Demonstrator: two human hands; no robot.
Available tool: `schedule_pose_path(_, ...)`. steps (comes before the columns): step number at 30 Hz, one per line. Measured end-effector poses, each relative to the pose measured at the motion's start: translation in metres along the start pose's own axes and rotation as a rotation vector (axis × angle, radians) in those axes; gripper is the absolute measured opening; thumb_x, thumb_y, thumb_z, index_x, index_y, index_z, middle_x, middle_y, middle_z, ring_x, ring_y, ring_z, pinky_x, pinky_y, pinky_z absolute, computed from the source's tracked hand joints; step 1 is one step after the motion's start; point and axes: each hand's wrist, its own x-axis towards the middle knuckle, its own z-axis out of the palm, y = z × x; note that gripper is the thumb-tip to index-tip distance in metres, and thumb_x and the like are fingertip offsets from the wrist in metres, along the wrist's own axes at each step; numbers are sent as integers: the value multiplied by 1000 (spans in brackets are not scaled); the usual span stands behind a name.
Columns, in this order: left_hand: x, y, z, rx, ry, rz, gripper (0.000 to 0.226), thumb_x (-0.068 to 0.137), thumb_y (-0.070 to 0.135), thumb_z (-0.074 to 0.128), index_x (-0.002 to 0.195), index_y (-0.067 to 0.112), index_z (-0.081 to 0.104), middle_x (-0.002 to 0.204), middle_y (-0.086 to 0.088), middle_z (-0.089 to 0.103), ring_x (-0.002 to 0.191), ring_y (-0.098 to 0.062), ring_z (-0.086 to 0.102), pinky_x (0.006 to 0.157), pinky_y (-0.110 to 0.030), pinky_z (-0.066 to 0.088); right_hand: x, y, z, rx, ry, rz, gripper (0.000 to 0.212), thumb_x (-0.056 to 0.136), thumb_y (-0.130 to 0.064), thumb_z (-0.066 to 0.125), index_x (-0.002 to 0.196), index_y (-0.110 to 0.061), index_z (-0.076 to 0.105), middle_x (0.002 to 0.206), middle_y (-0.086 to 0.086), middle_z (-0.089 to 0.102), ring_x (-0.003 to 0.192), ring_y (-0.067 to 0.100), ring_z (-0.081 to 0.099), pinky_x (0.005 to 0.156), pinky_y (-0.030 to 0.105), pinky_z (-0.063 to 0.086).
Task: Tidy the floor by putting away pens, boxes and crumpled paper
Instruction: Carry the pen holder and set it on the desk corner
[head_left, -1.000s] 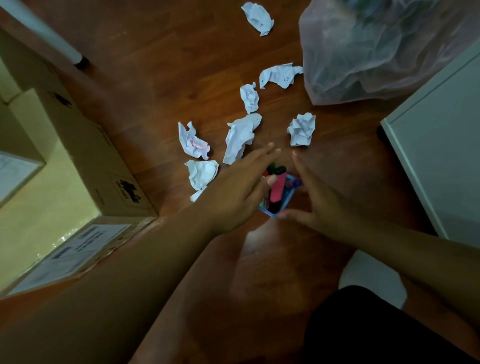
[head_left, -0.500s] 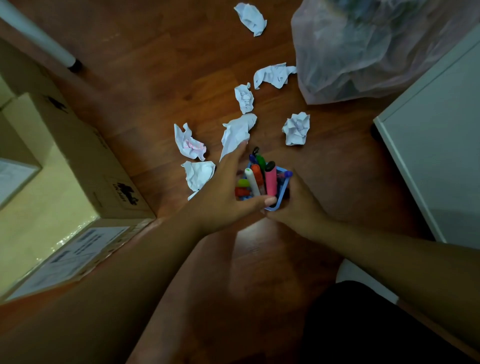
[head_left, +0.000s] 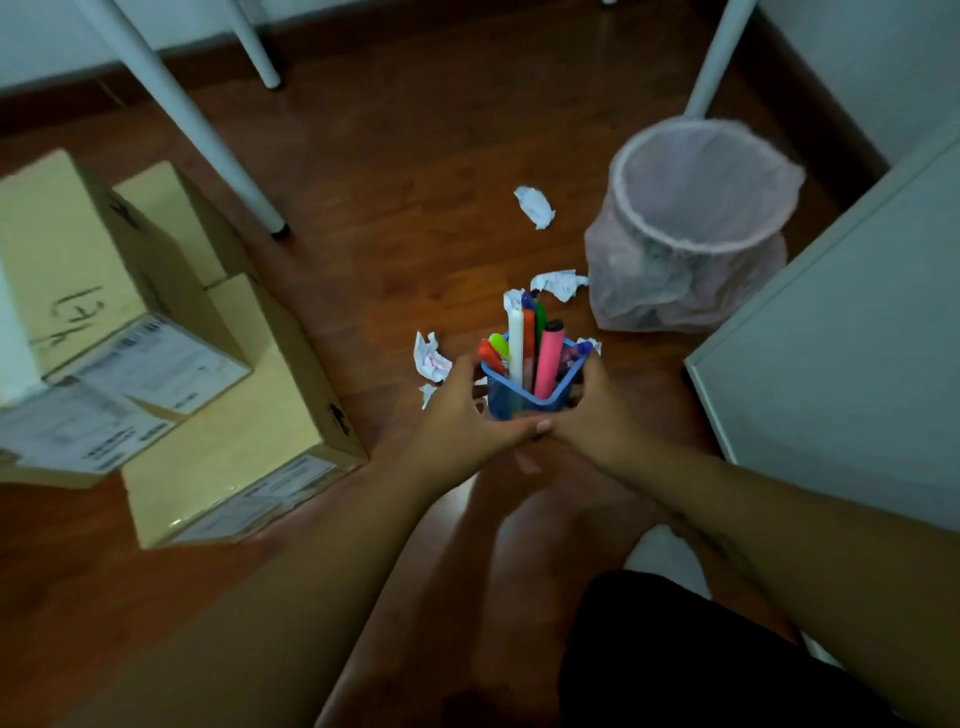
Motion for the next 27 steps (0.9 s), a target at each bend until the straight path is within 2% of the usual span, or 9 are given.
schedule_pose_path(3, -12, 33, -12, -16, 86, 59, 68, 68, 32, 91, 122, 19, 52, 110, 19, 61, 101, 6, 59, 77, -4, 46, -22, -36, -4, 3, 28, -48, 80, 66, 4, 84, 126, -26, 40, 109, -5, 63, 93, 5, 65, 70, 16, 57)
schedule_pose_path(7, -31, 65, -31, 38, 112, 106, 63, 68, 31, 90, 116, 18, 52, 111, 4, 64, 99, -8, 64, 85, -25, 55, -52, -79, -13, -39, -18, -77, 93, 68, -4, 84, 144, -16, 32, 131, 5, 57, 116, 21, 60, 92, 36, 55)
schedule_pose_path(9, -43, 75, -41, 48, 128, 110, 61, 68, 30, 89, 113, 19, 50, 108, 1, 65, 98, -12, 65, 86, -35, 57, -67, -94, -15, -95, -78, -50, 73, 84, -1, 69, 145, -8, 31, 134, 13, 54, 120, 28, 56, 84, 21, 49)
schedule_pose_path(11, -59, 88, -50, 68, 140, 114, 59, 68, 27, 88, 113, 22, 50, 107, 3, 65, 98, -12, 66, 85, -34, 58, -89, -110, -20, -198, -56, -46, 48, 94, 1, 50, 140, -5, 40, 128, 15, 57, 113, 29, 56, 75, 21, 42)
schedule_pose_path(15, -85, 99, -64, 6, 169, 133, 60, 68, 15, 87, 114, 23, 49, 108, 4, 64, 99, -10, 65, 71, -13, 53, -108, -139, -18, -187, 243, -223, 46, 98, -17, 49, 144, -20, 45, 146, 4, 47, 131, 17, 46, 103, 32, 41)
schedule_pose_path(18, -101, 91, -70, -4, 206, 190, 58, 68, 12, 87, 113, 21, 52, 105, 7, 64, 96, -4, 63, 75, -12, 50, -116, -162, 4, -211, 150, -347, 73, 86, -58, 59, 149, -46, 25, 148, -15, 30, 134, 5, 31, 103, 32, 39)
schedule_pose_path(21, -109, 77, -78, 53, 189, 261, 56, 65, 9, 84, 111, 17, 53, 103, 5, 61, 92, -7, 62, 73, -20, 52, -118, -164, 41, -396, 126, -411, 84, 76, -68, 63, 147, -52, 22, 157, -12, 20, 143, 14, 24, 108, 39, 39)
schedule_pose_path(23, -110, 72, -84, 76, 158, 273, 55, 63, 8, 81, 110, 18, 54, 101, 3, 60, 89, -10, 62, 70, -27, 53, -115, -156, 58, -420, 179, -435, 77, 78, -66, 63, 145, -48, 32, 151, -10, 28, 139, 14, 29, 104, 35, 42)
schedule_pose_path(27, -109, 70, -95, -16, 159, 234, 56, 66, 5, 82, 113, 19, 53, 104, 4, 63, 91, -6, 63, 69, -15, 51, -101, -150, 65, -493, 328, -552, 46, 86, -53, 63, 126, -30, 59, 116, -5, 46, 110, 15, 53, 84, 35, 54)
